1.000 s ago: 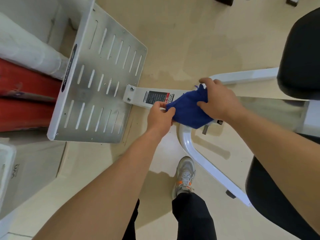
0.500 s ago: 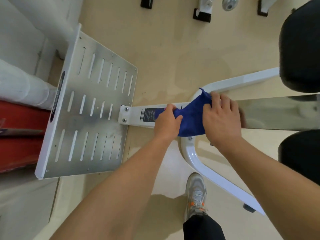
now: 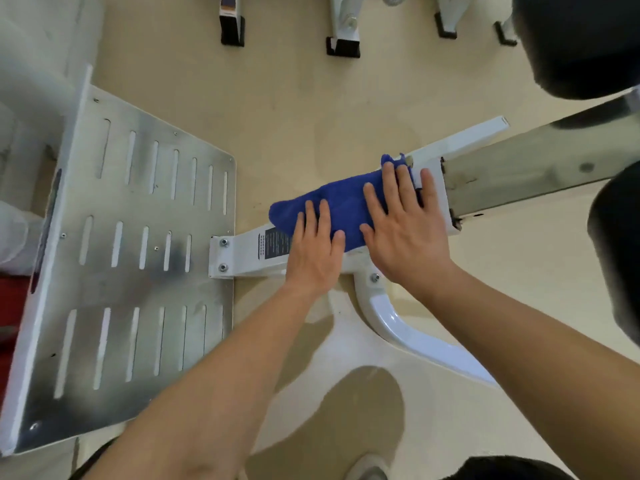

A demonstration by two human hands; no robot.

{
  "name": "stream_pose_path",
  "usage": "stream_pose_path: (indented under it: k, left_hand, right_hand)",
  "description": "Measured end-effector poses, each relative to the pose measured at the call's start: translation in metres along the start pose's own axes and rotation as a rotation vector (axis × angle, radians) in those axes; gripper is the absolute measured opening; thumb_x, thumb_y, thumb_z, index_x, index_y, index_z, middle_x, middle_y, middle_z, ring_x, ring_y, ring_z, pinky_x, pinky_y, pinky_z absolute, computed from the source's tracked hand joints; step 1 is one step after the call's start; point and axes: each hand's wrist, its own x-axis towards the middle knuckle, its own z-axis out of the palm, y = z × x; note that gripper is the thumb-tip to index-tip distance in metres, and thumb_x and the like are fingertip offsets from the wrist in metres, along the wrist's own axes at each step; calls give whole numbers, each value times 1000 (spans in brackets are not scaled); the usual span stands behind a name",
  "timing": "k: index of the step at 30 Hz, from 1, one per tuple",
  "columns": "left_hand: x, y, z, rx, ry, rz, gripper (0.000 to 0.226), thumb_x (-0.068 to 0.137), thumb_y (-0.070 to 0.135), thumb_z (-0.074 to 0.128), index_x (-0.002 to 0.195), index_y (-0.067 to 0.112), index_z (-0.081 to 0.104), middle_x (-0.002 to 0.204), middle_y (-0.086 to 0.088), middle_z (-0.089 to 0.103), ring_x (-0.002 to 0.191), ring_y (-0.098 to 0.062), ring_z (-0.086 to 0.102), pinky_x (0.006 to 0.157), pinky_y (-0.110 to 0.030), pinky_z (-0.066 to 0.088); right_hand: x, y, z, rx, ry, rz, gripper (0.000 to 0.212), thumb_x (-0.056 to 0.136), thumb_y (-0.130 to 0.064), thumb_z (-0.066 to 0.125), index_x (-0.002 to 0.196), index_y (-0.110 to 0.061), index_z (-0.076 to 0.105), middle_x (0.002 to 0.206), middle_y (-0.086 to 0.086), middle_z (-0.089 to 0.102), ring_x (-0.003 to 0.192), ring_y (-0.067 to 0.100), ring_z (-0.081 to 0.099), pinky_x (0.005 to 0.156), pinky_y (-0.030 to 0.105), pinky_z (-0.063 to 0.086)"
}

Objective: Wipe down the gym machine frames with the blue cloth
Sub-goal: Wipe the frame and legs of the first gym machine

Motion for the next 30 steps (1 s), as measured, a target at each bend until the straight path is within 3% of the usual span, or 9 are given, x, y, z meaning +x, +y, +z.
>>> stream_pose_path:
  k: [2,5,7,10,13,16,22,26,30]
  left_hand:
    - [10,-9,1,-7,-14,43,79,93,50,11,155,3,-4,165,-15,1,152,-28,0,123,-43,6]
    - [19,-25,-2,27,41,94,77,96,49,32,157,13,3,164,-9,14,148,-26,15,121,-41,17]
    - [16,-29,-1,88,82,113,77,93,56,23,158,16,9,162,-10,20,146,-28,20,119,-43,21]
    - [-3,-27,15,126,61,167,78,94,58,10,158,12,6,164,-15,7,152,-28,5,122,-45,12]
    - [-16,-13,16,8,20,160,77,94,59,16,158,18,5,165,-10,2,153,-22,-2,124,-38,4]
    - [-3,0,10,-128,33,89,70,98,54,17,158,20,8,166,-2,4,152,-16,-1,124,-39,9]
    - [29,-3,13,41,83,172,78,88,57,-6,158,22,-1,166,-3,0,152,-23,1,121,-50,11]
    - [52,30,2,107,26,328,60,96,46,2,154,33,-6,166,3,-2,152,-21,0,120,-54,12]
    - [38,39,-1,85,14,440,64,96,49,4,156,30,-9,165,5,-8,152,-17,-4,121,-47,7]
  right_hand:
    - [8,-4,3,-10,16,22,64,99,-43,27,154,-12,29,161,25,14,147,43,15,120,57,0]
    - [16,-9,6,5,24,39,65,96,-42,23,154,-14,24,163,19,12,148,42,9,119,56,-3]
    - [7,-13,7,-20,48,65,66,97,-42,20,156,-11,20,164,19,8,149,41,6,119,56,-3]
    - [-20,-15,9,-38,78,110,67,100,-40,21,156,-5,16,163,22,7,150,41,6,120,58,-2]
    - [-43,-14,5,-47,77,137,68,100,-36,21,154,5,13,162,28,7,151,41,2,120,57,-7]
    - [-41,-17,0,-125,89,90,70,102,-38,18,149,14,11,159,32,8,151,41,-5,121,53,-6]
    - [-9,-13,4,18,89,112,68,103,-45,13,157,-5,3,162,27,2,151,38,6,123,49,7]
    - [-17,16,-6,3,121,255,71,102,-44,17,155,2,7,163,23,4,152,34,6,122,48,2]
    - [-44,18,-2,34,158,277,69,103,-38,25,153,8,15,160,29,12,150,39,15,123,48,5]
